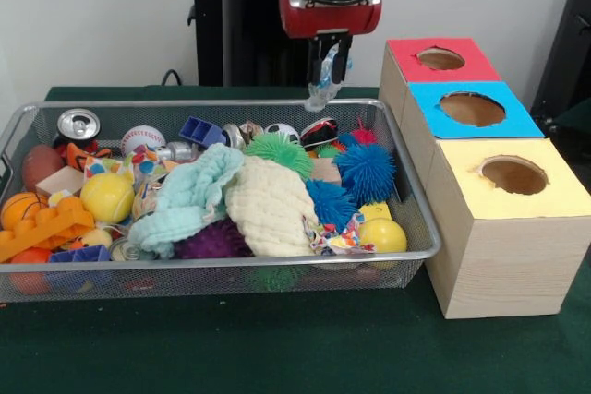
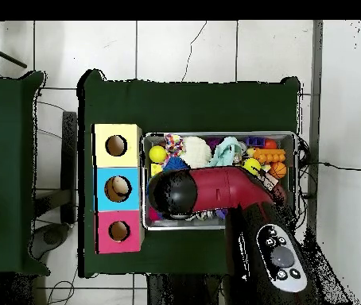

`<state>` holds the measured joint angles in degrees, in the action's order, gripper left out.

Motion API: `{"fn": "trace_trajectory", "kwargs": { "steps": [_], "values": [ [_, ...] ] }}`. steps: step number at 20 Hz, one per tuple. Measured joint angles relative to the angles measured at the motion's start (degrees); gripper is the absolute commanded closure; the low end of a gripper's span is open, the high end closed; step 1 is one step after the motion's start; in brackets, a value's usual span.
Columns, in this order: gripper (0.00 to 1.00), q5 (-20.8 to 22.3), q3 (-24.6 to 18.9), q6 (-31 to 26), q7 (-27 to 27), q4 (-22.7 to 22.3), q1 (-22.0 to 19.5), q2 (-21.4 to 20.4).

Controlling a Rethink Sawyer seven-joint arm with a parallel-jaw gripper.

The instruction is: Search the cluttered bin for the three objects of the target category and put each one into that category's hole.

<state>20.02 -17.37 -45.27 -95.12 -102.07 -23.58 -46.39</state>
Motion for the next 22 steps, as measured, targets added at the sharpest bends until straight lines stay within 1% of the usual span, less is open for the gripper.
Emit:
{"fn": "trace_trajectory", "kwargs": {
  "steps": [2, 7, 16, 22],
  "values": [
    [1.0, -0.47, 0.0, -1.8, 0.0, 0.26, 0.74, -0.94],
    [1.0, -1.3, 0.0, -3.7, 0.0, 0.76, 1.83, -2.49],
    [1.0, -2.87, 0.02, -4.26, 0.0, 1.83, 3.5, -3.61],
    [1.0, -4.35, 0.21, -4.27, 0.0, 1.87, 5.67, -3.64]
  ]
}}
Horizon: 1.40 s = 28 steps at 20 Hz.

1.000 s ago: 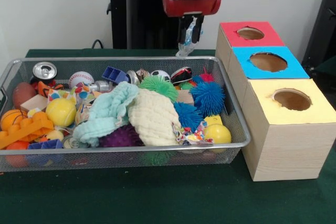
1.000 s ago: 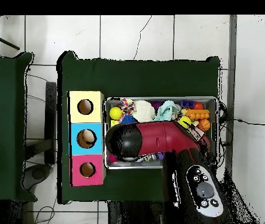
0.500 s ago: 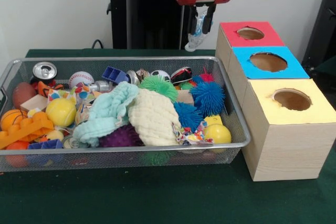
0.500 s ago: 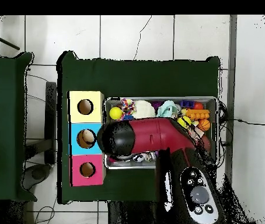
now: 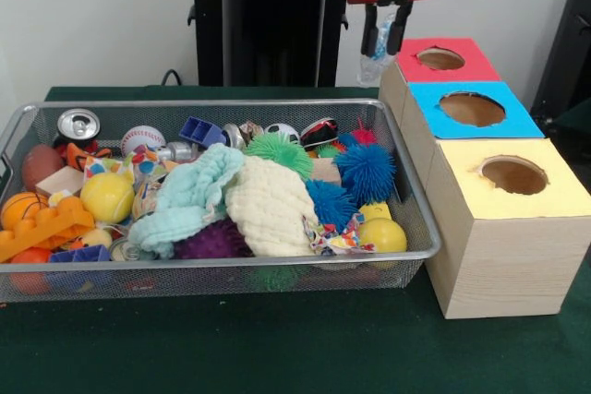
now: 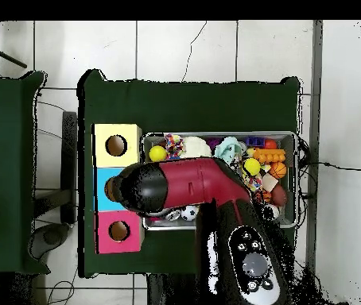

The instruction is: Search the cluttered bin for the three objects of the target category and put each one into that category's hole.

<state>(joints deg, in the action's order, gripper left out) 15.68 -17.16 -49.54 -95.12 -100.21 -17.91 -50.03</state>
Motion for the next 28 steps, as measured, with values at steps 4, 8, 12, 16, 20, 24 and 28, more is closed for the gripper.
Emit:
{"fn": "trace_trajectory", "kwargs": {
  "steps": [4, 8, 12, 16, 20, 24, 28],
  "values": [
    [1.0, -1.01, 0.53, 0.01, 0.0, 0.01, 2.08, 0.05],
    [1.0, -1.76, 1.13, 0.01, -0.01, -0.01, 4.48, 0.18],
    [1.0, -2.72, 1.54, 0.2, -0.01, 0.0, 6.61, 0.46],
    [1.0, -3.99, 2.36, 1.03, -0.02, 0.0, 9.32, 0.71],
    [1.0, -5.64, 3.55, 1.86, -0.02, 0.01, 11.47, 1.01],
    [1.0, -6.84, 4.69, 3.13, -0.02, 0.0, 12.79, 1.99],
    [1.0, -8.11, 5.42, 5.7, -0.04, 0.03, 13.29, 3.58]
  ]
}}
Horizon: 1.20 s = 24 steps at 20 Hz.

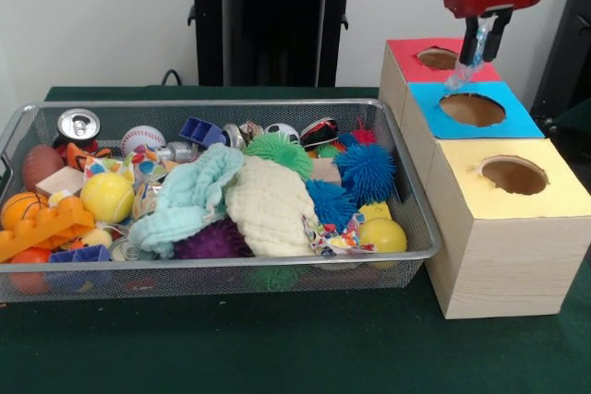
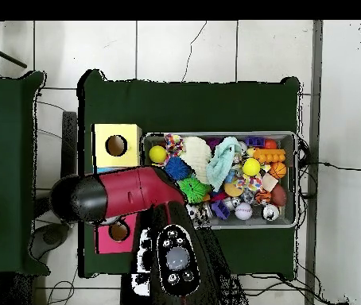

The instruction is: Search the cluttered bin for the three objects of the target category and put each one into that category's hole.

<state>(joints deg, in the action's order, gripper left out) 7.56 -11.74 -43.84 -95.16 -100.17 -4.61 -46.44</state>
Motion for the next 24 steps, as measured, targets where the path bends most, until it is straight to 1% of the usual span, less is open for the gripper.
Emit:
{"fn": "trace_trajectory", "kwargs": {
  "steps": [8, 15, 24],
  "values": [
    [1.0, -2.36, 1.26, 4.68, 0.0, 1.12, 0.14, 2.95],
    [1.0, -2.66, 2.79, 5.27, 0.0, 2.22, 0.9, 5.69],
    [1.0, -2.75, 3.76, 5.26, 0.0, 4.88, 2.15, 7.04]
  ]
}}
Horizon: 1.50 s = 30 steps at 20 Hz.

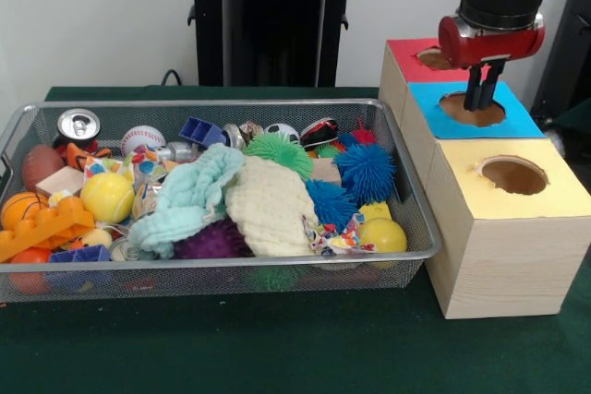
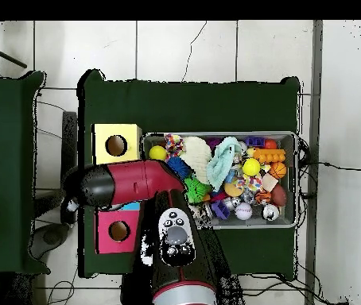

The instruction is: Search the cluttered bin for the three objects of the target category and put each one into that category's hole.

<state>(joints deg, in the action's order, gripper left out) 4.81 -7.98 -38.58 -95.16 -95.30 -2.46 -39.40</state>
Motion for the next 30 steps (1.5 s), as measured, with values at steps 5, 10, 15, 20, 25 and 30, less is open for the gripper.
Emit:
{"fn": "trace_trajectory", "kwargs": {
  "steps": [5, 10, 15, 20, 25, 30],
  "values": [
    [1.0, -0.32, 0.09, 0.0, 0.0, 1.92, 0.18, 0.25],
    [1.0, -0.93, 0.12, 0.0, 0.0, 3.07, 0.15, 0.47],
    [1.0, -1.08, 0.76, 0.21, 0.0, 3.14, 0.55, 0.55],
    [1.0, -1.06, 4.89, 2.26, -0.51, 1.21, 4.72, -1.1],
    [1.0, -1.05, 11.64, 5.36, -3.5, -3.43, 14.07, -5.62],
    [1.0, 0.26, 16.02, 6.7, -5.17, -7.89, 20.09, -11.04]
  ]
}}
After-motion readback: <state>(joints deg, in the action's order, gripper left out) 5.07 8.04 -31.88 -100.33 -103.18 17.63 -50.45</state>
